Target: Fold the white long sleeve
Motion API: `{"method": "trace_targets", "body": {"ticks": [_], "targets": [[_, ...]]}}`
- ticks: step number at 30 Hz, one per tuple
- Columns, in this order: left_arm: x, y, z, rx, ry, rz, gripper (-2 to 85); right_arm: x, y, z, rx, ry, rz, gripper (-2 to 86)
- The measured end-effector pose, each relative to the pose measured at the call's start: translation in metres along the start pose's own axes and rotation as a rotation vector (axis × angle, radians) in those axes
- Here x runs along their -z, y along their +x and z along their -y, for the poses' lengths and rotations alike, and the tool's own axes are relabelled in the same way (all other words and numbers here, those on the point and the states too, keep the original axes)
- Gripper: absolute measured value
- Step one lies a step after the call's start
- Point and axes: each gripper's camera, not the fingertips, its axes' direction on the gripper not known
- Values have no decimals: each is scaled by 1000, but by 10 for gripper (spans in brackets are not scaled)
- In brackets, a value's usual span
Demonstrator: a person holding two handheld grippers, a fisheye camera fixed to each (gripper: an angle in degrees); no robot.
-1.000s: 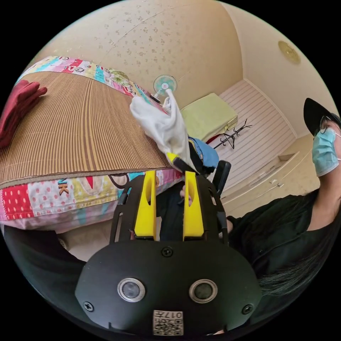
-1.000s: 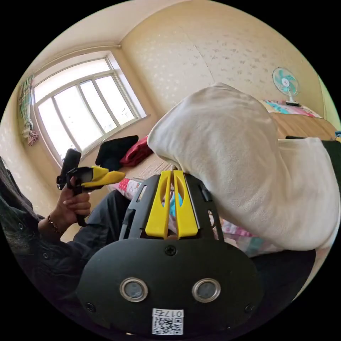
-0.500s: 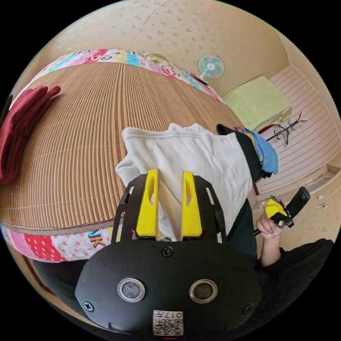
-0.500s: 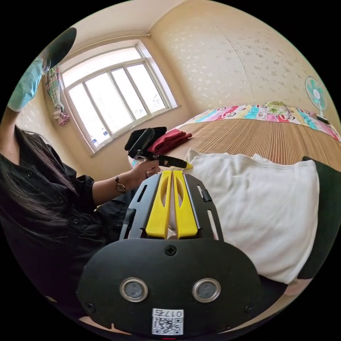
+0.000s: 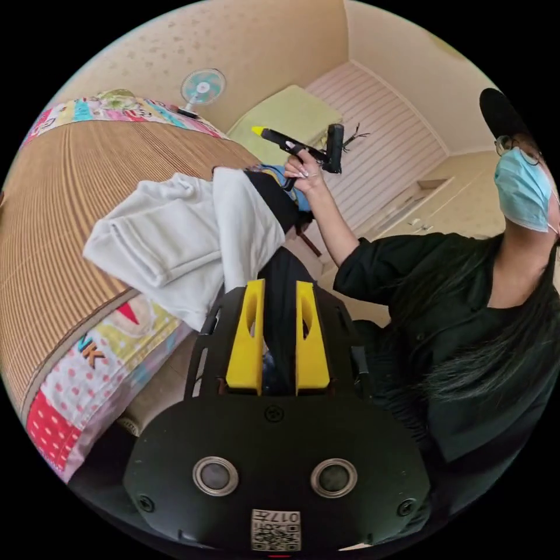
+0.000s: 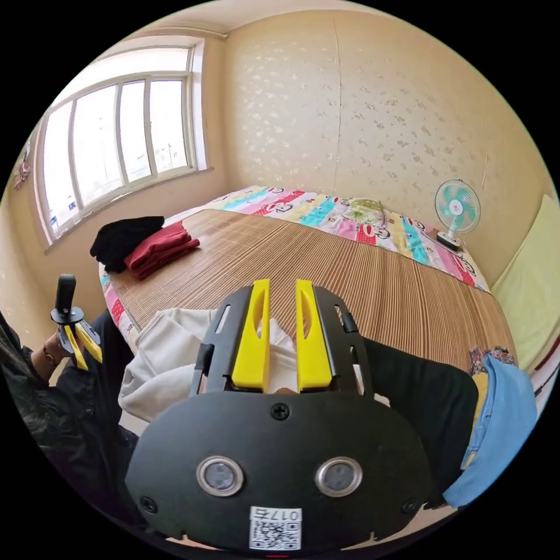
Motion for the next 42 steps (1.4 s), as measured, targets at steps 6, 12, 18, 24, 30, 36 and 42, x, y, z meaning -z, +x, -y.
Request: {"method": "trace_targets", "body": {"ticks": [6, 12, 18, 24, 30, 36, 42], "targets": [[30, -60, 71, 232, 131, 335, 123, -157, 25, 13, -7, -640, 82, 106], [-42, -123, 105, 388, -157, 449, 133, -145, -32, -34, 116, -637, -30, 73], [-15, -96, 48, 405, 84, 203, 59, -48, -83, -75, 31, -370, -214, 37], [69, 40, 6, -66, 422, 57, 41, 167, -93, -141, -184, 166, 183, 30], [175, 113, -20, -414, 736, -291, 37, 289, -57, -245, -229, 713, 671, 28], [214, 190, -26, -465, 781, 32, 7, 344, -103, -257, -252, 828, 461, 27], [221, 242, -43, -572, 752, 51, 6, 390, -178, -257, -75, 967, 353, 26]]}}
